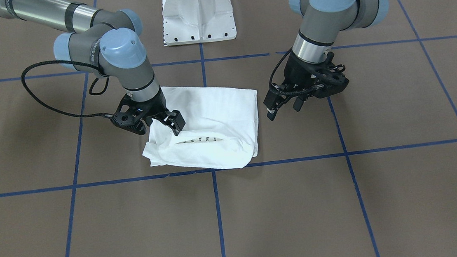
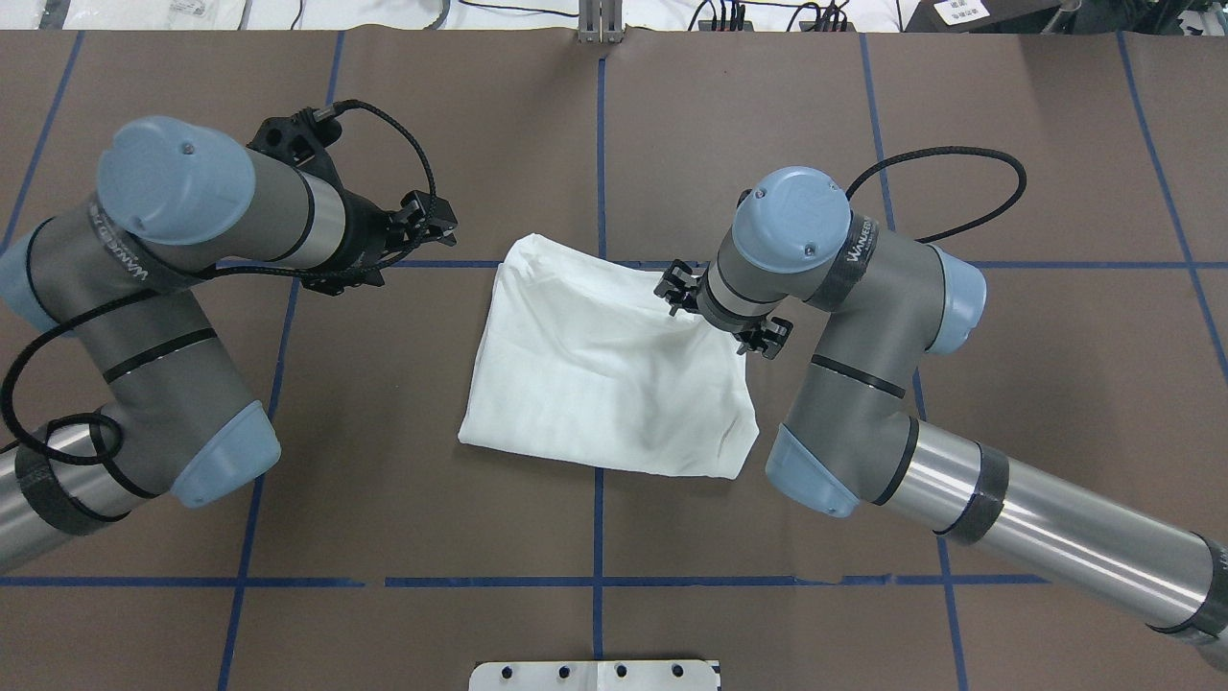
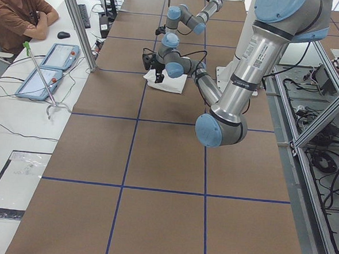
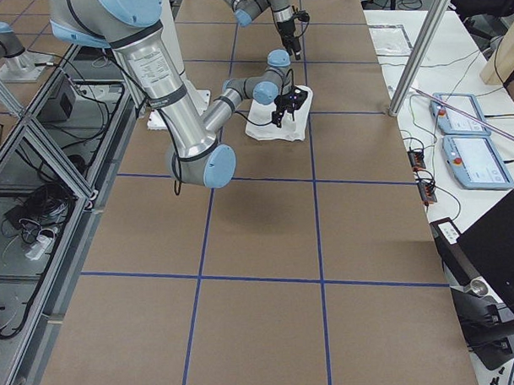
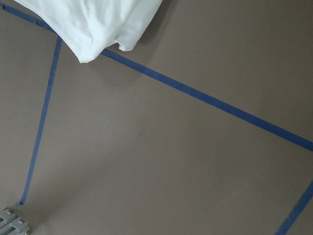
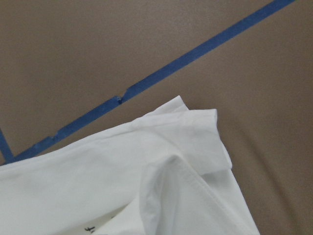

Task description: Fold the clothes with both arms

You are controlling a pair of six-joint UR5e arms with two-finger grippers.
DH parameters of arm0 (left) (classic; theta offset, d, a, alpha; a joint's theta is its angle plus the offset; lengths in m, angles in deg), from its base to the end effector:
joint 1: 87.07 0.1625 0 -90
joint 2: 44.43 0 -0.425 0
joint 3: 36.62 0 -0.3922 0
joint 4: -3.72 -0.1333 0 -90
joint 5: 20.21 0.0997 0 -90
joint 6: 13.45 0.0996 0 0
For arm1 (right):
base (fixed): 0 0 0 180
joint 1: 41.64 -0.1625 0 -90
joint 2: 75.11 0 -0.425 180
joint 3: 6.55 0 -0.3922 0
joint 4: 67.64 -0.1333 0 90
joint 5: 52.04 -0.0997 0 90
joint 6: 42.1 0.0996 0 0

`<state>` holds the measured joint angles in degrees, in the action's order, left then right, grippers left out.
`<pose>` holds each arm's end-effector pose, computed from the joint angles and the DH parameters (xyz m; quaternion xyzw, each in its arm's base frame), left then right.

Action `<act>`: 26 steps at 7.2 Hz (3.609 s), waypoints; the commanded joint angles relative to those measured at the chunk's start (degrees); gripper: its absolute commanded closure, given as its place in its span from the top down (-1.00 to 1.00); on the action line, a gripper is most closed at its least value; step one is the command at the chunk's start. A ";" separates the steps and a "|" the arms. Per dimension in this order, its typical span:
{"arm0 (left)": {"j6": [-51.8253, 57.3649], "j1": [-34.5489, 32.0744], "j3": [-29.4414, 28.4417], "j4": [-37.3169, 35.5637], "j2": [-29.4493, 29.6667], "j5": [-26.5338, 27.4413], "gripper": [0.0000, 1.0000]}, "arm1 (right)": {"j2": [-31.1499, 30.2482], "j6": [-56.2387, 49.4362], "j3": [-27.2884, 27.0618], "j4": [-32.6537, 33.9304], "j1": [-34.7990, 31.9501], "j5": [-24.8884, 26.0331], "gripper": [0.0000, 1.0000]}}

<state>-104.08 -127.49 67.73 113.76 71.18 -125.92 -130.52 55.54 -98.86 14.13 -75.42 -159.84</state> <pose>0.4009 -0.4811 0.2555 0.0573 0.5060 -0.2368 0.8274 -0.5184 -0.4705 0.2731 -0.0534 -0.4016 0.2671 0.8744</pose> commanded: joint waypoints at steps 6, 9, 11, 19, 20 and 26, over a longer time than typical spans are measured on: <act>1.06 0.16 1.21 -0.70 -0.83 0.07 0.98 | 1.88 4.06 3.19 -0.03 0.03 -0.04 -1.00; 1.06 0.33 1.21 -0.70 -0.74 0.07 0.98 | 1.88 3.97 3.02 0.40 -2.07 -0.82 -1.00; 0.89 0.42 1.21 -0.70 -0.48 0.07 0.98 | 1.45 3.97 3.19 1.02 -4.97 -2.22 -1.00; 4.28 -2.02 2.17 -0.79 -0.56 -0.19 0.98 | 0.21 -8.18 2.84 5.51 -12.59 -6.08 1.00; 6.93 -4.13 2.09 -0.79 -1.00 -0.28 0.98 | -0.22 -16.43 3.10 5.94 -16.28 -6.62 1.00; 48.17 -27.22 2.17 0.00 -17.49 -18.53 0.99 | -15.84 -69.51 4.86 5.86 -43.26 -22.78 1.00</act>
<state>-66.74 -149.36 69.83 113.79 57.80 -140.60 -141.97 -3.13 -94.01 19.82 -113.06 -179.40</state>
